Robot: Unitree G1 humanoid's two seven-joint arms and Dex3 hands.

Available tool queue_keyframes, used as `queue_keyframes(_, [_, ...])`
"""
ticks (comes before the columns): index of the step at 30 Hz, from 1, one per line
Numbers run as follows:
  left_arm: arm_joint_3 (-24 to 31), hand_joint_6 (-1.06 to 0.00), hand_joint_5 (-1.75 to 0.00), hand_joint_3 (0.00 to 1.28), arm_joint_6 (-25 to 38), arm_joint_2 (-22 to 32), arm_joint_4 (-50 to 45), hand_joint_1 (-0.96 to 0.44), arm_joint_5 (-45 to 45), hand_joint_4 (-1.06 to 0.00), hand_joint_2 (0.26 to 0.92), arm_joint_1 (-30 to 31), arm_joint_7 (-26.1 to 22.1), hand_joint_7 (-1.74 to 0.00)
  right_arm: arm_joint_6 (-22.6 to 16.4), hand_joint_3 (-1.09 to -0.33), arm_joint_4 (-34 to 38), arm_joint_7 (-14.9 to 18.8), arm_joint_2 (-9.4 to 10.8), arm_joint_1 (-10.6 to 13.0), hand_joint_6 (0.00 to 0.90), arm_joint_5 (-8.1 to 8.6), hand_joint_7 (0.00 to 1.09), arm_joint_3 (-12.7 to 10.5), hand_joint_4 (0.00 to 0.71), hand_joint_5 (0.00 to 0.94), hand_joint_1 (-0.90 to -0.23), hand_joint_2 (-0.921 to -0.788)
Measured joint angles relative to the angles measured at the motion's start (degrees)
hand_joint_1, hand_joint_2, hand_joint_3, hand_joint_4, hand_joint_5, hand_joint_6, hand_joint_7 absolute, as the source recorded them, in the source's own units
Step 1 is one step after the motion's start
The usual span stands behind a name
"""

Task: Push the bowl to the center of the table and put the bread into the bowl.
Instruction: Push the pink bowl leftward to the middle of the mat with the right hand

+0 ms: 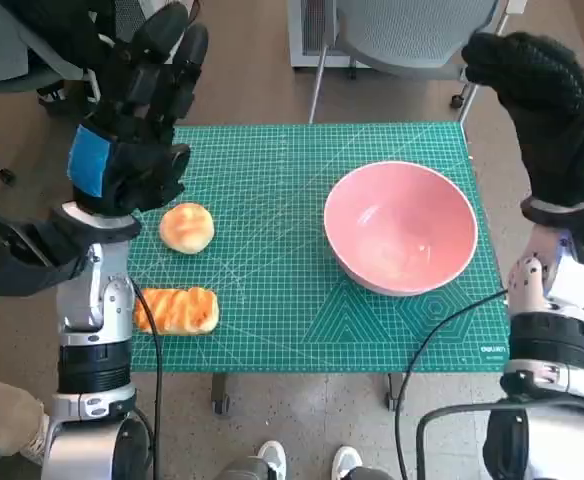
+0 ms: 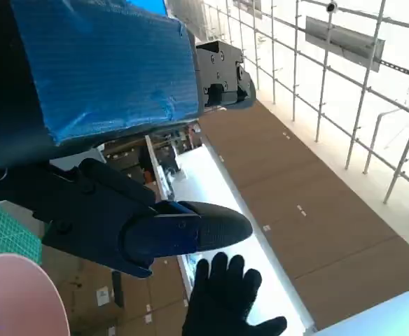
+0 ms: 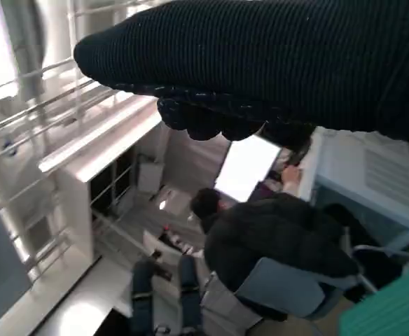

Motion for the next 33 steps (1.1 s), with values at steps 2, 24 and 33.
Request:
queue_keyframes(2, [0.0,0.00,0.00,0.47,0.1,0.0,-0.3,-0.68,0.0,-0.05,0.921,0.2,0.1,-0.46,-0.8,-0.760,2.9,-0.6,-0.1,-0.8,0.273,-0.51,0.00,-0.4,0.233,0.000,-0.726,-0.921])
queue_keyframes(24, [-0.1,0.00,0.00,0.50,1.1,0.0,-2.6,-0.66,0.4,-0.03,0.921,2.4,2.0,-0.42,1.1,-0.829,18.1,-13.2,-1.9,-1.7,0.310,-6.09,0.02,-1.9,0.250,0.005,-0.646,-0.921])
queue_keyframes(33, [-0.2,0.00,0.00,0.51,1.1,0.0,-2.8,-0.66,0.5,-0.03,0.921,2.8,2.2,-0.39,2.4,-0.842,18.7,-14.8,-1.9,-1.7,0.315,-7.01,0.02,-1.8,0.256,0.006,-0.640,-0.921])
